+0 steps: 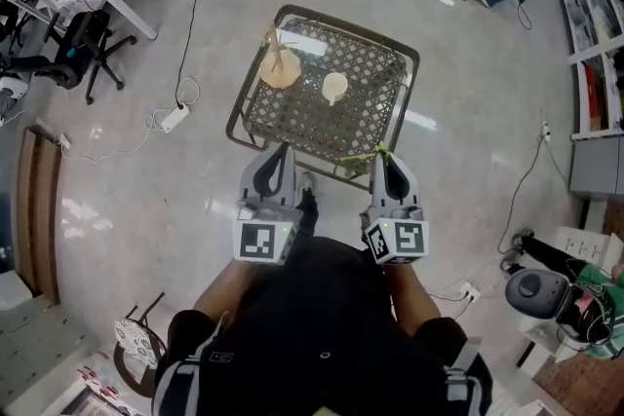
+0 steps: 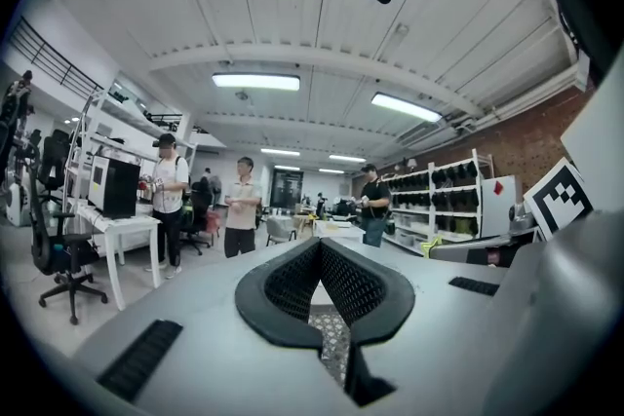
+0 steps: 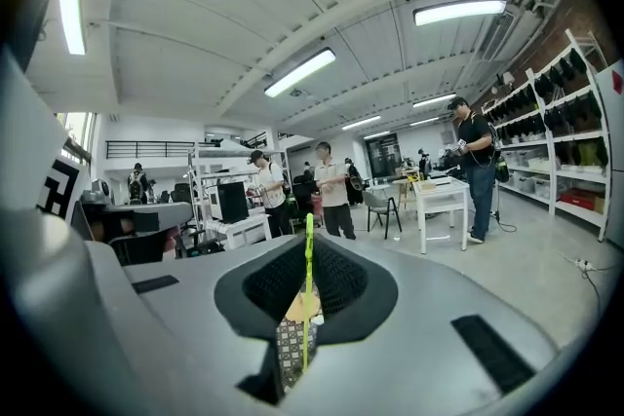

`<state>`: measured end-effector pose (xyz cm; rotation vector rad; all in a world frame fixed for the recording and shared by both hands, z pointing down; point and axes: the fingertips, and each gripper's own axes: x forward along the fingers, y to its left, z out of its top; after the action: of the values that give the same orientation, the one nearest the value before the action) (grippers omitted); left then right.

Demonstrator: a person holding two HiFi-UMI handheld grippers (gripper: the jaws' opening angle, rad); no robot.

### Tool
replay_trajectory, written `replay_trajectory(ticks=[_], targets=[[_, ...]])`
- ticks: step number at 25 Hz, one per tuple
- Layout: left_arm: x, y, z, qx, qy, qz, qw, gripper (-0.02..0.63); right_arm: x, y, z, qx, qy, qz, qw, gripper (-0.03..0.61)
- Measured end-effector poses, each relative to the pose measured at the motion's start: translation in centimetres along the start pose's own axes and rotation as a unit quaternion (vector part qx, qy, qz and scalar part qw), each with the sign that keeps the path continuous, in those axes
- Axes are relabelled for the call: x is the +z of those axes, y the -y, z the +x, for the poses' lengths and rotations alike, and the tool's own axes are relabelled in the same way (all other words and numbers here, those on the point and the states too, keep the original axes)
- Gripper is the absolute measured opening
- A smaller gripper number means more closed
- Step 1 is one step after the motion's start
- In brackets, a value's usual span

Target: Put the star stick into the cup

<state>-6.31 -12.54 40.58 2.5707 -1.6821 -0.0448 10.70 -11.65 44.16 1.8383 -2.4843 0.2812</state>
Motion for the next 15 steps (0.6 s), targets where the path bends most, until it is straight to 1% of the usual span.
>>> replay_trajectory(ticks=[4,7,9,15], targets=[[0.0,-2.2,2.8,0.002,-0.003,-0.015,0.9999,0.015,0.1,0.3,4.2,-0.005,-0.012,0.0,1.0,0.021],[-0.1,-3.3,4.3,-0.002,-0.005,-0.016,0.9999,0.015,0.0,0.6,6.7,-0.009,-0.011,-0.003,1.0,0.021],[-0.1,-3.8,5.2,-0.005,-0.003,-0.013,0.9999,0.015,-0.1,0.9,8.1,-0.013,-0.008,-0.004,1.0,0.021],[-0.5,-4.5,6.9,-0.005,-0.006,-0.02,0.9998,0.015,-1.2,2.4,11.5,-0.019,-0.013,0.004,1.0,0.021]])
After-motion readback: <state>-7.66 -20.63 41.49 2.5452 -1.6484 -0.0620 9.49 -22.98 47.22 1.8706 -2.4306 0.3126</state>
